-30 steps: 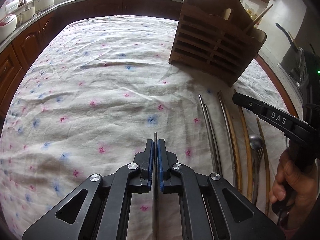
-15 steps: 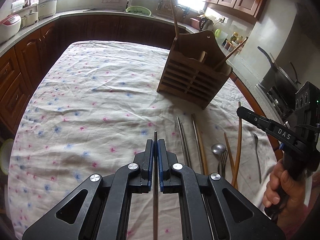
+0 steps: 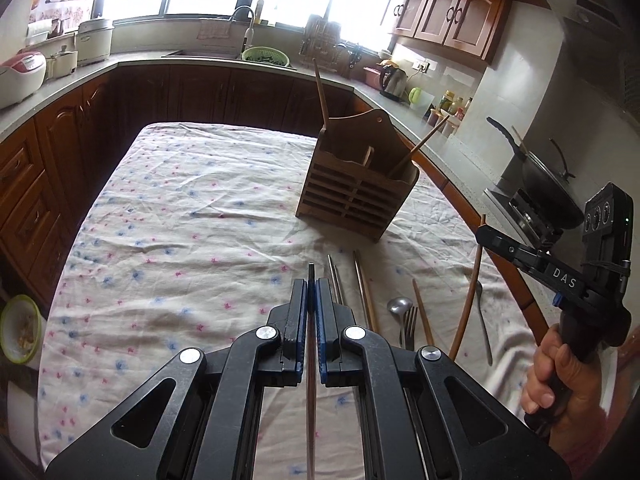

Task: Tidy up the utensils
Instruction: 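Lift both chopsticks and carry them above the wooden holder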

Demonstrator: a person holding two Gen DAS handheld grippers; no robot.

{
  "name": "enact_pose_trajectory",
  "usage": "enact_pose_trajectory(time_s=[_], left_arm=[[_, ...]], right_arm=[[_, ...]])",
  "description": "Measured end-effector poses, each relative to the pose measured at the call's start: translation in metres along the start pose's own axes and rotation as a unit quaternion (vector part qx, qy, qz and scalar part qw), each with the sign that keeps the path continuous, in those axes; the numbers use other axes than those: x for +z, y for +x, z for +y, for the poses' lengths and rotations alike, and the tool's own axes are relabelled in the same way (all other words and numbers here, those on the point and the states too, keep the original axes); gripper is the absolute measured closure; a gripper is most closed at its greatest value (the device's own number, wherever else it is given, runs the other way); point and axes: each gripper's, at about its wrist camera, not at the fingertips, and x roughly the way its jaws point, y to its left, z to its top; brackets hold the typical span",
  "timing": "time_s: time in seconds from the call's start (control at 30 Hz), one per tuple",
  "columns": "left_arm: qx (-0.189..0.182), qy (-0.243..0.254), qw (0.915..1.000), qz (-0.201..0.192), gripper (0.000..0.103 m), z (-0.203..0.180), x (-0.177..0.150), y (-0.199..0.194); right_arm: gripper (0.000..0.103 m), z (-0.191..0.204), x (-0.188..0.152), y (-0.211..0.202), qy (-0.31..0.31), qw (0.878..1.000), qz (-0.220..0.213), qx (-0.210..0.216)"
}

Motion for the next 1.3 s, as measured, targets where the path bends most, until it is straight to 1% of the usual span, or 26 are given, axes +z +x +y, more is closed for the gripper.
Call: enact_pose_trajectory(time_s=[0.33, 0.47, 0.63, 1.1, 1.3], left_arm=[[-0.009, 0.006, 0.9990, -0.043, 0.100, -0.009, 0.010, -0.031], [-0.012, 0.007, 0.9981, -0.060, 0.100, -0.010, 0.015, -0.040], [-0.014, 0.007, 0.9971, -0.074, 0.100, -0.012, 0.023, -0.045], [-0.015, 0.006, 0.9951, -0.097, 0.100, -0.014, 0.041, -0.044], [-0.020, -0.002, 0.9938, -0.109, 0.100, -0.012, 0.050, -0.042]], right_arm=[[0.098, 0.011, 0.016, -0.038, -0.001, 0.998, -0.069, 0.010], [0.098, 0.011, 0.019, -0.046, 0.000, 0.996, -0.086, 0.011], [0.098, 0.008, 0.021, -0.049, 0.004, 0.996, -0.094, 0.011], [0.098, 0.003, 0.027, -0.050, 0.006, 0.994, -0.106, 0.010], [0.098, 0.000, 0.033, -0.051, 0.009, 0.993, -0.117, 0.007]])
